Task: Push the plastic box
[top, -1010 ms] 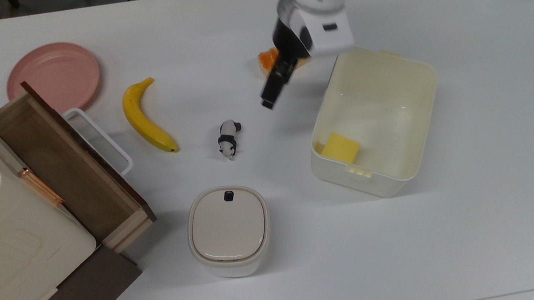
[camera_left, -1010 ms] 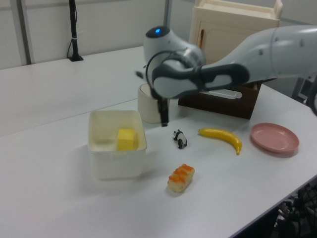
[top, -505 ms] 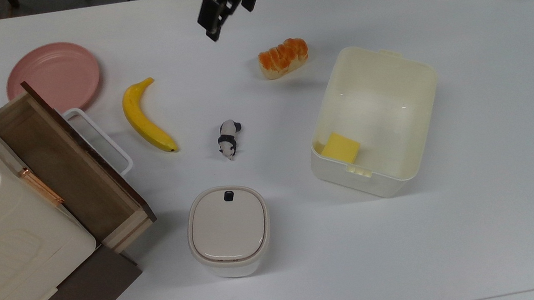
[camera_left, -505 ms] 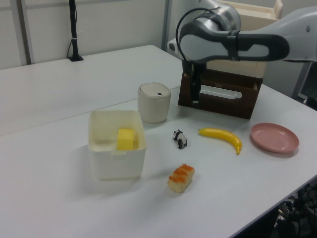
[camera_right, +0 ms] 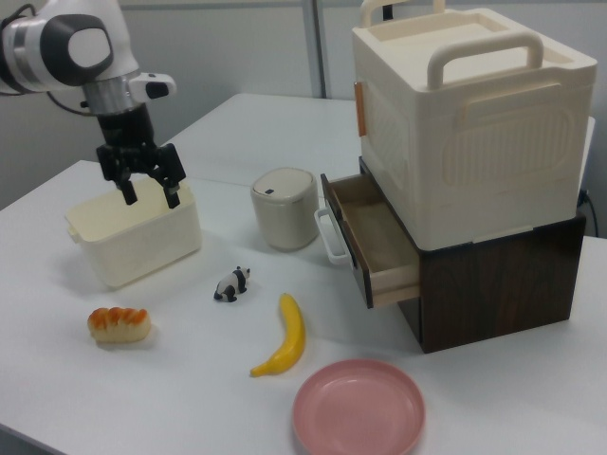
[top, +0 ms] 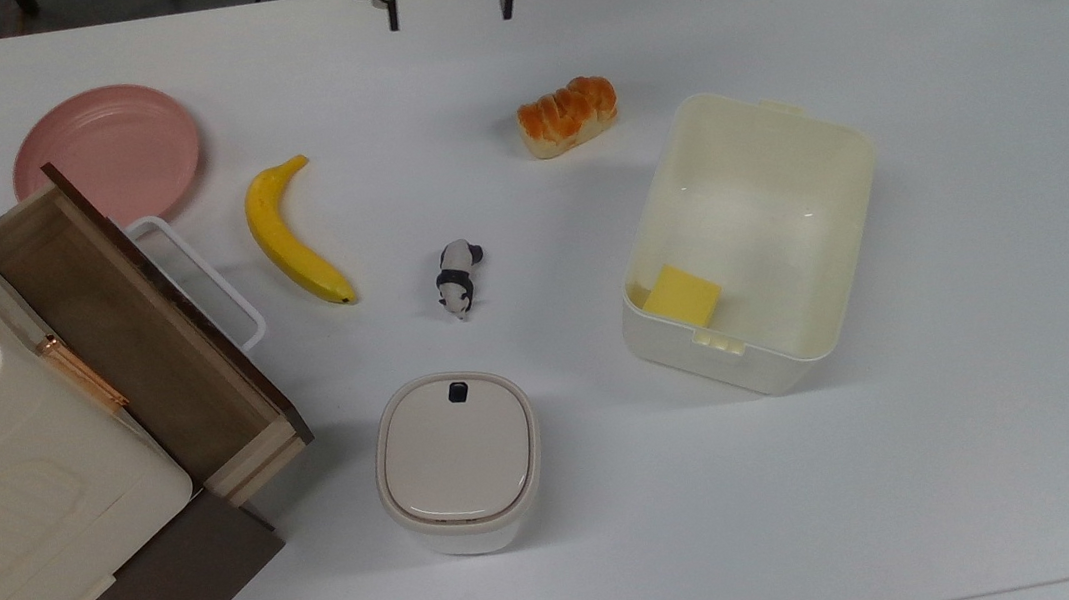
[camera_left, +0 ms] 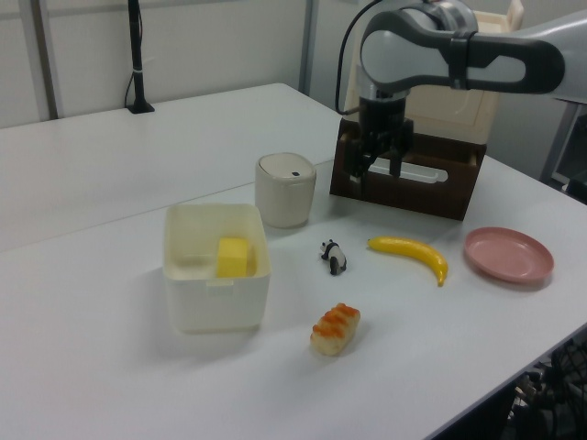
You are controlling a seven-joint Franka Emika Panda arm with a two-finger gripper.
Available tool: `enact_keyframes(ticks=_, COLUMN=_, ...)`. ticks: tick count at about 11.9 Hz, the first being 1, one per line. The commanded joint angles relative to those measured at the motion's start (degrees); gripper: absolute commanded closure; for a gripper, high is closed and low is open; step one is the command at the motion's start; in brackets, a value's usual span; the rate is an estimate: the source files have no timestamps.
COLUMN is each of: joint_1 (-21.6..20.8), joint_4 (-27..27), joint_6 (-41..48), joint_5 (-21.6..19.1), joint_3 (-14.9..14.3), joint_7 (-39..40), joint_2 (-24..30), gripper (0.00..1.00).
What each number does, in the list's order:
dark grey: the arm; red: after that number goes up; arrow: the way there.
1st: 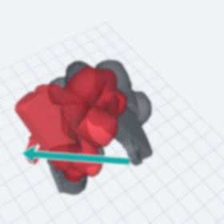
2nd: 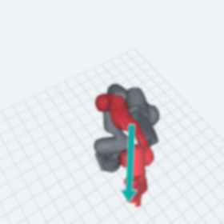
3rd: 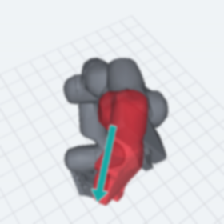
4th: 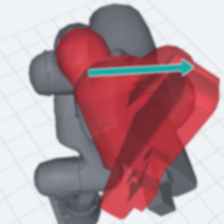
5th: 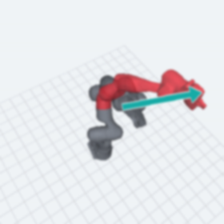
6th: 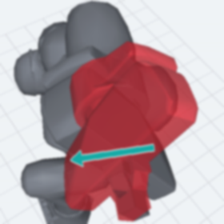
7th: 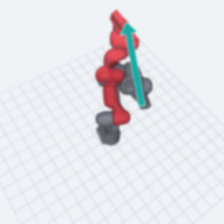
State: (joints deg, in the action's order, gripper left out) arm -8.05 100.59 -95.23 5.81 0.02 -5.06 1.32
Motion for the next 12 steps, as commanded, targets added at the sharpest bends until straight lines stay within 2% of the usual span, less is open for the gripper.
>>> enact_keyframes(ticks=1, joint_1=4.35, joint_4=-0.48, joint_6=-0.22, joint_5=-1.68, joint_3=0.24, joint_7=-6.18, joint_2=1.05, gripper=0.00)
enact_keyframes(ticks=4, joint_1=4.53, joint_4=-0.48, joint_6=-0.48, joint_5=-1.68, joint_3=-0.11, joint_7=-6.27, joint_2=1.05, gripper=0.00)
enact_keyframes(ticks=6, joint_1=5.06, joint_4=-0.40, joint_6=-3.98, joint_5=-1.85, joint_3=-0.20, joint_7=-6.27, joint_2=0.96, gripper=0.00)
enact_keyframes(ticks=9, joint_1=5.85, joint_4=-0.39, joint_6=-7.42, joint_5=-6.59, joint_3=-0.20, joint_7=-5.66, joint_2=1.23, gripper=0.00)
enact_keyframes(ticks=12, joint_1=5.76, joint_4=-0.48, joint_6=-7.51, joint_5=-6.78, joint_3=-0.20, joint_7=-5.57, joint_2=1.23, gripper=0.00)
